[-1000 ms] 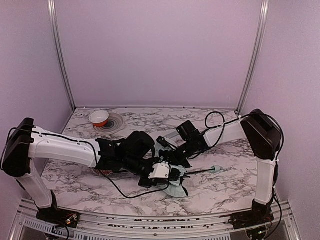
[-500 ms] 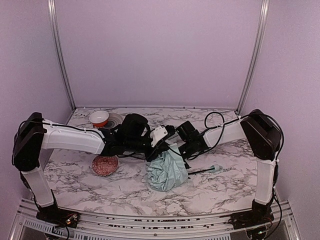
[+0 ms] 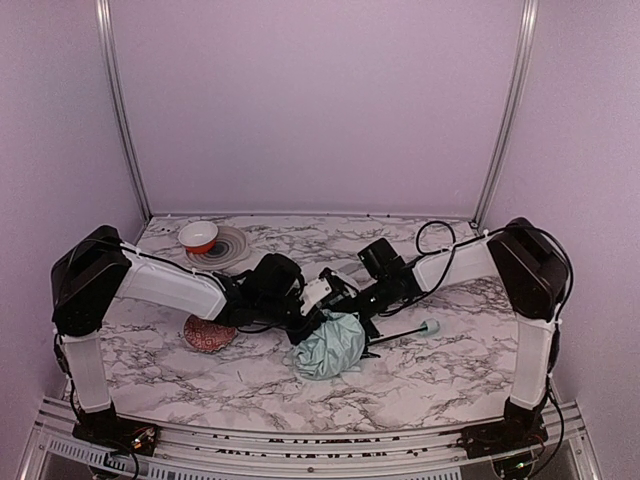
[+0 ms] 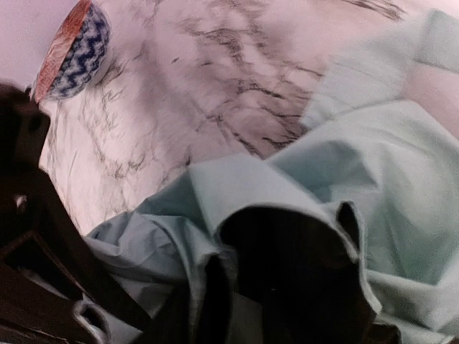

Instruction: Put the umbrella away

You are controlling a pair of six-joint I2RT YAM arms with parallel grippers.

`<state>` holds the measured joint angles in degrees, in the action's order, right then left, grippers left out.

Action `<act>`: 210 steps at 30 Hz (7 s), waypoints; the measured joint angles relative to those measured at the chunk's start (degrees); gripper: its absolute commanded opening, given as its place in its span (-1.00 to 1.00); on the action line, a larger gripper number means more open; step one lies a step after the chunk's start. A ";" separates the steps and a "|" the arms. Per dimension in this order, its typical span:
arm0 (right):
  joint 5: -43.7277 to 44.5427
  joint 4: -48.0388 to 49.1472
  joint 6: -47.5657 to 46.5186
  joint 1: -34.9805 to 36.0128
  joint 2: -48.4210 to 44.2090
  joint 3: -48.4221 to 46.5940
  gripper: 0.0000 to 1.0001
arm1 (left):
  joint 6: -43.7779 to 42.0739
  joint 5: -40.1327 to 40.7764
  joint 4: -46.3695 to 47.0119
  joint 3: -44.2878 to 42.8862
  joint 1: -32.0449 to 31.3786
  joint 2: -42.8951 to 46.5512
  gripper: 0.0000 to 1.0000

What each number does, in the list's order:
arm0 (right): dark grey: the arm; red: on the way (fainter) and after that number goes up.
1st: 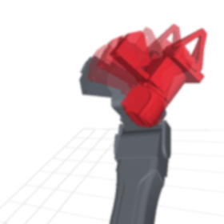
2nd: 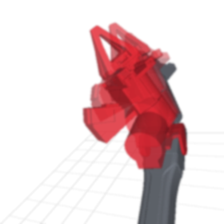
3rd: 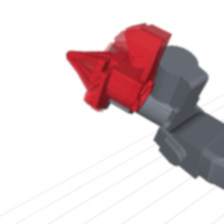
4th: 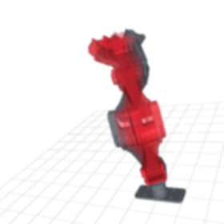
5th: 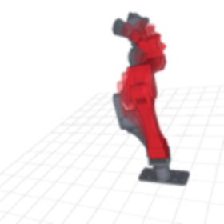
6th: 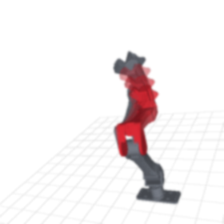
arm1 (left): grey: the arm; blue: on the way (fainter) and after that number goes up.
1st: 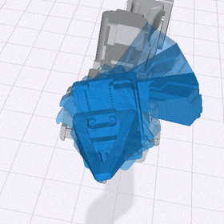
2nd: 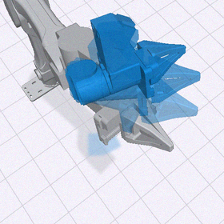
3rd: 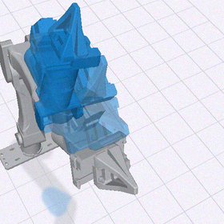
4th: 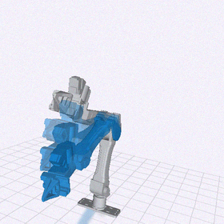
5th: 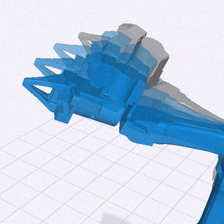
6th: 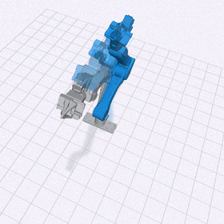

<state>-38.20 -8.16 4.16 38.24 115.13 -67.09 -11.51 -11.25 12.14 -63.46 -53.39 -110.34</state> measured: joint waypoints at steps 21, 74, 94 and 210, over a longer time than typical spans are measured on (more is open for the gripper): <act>-7.61 -4.63 -3.37 -7.10 -17.46 7.10 0.26 | 1.81 -6.29 1.73 3.08 3.08 0.55 -1.00; -9.68 6.84 10.73 -4.74 -3.91 8.22 -0.95 | -11.80 -12.66 -11.23 7.93 5.90 14.19 0.30; -2.95 -11.96 -3.58 -5.22 -14.12 3.32 0.04 | -17.07 -8.66 -11.76 8.00 2.49 10.32 -0.82; 18.43 7.19 -13.25 21.53 -27.41 15.37 0.00 | -0.87 -7.91 -12.15 -1.62 2.36 -1.51 -1.00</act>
<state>-19.77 -0.97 -9.08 59.77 87.72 -51.72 -12.38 -19.16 -0.01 -65.08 -51.03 -111.85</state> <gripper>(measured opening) 0.617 0.006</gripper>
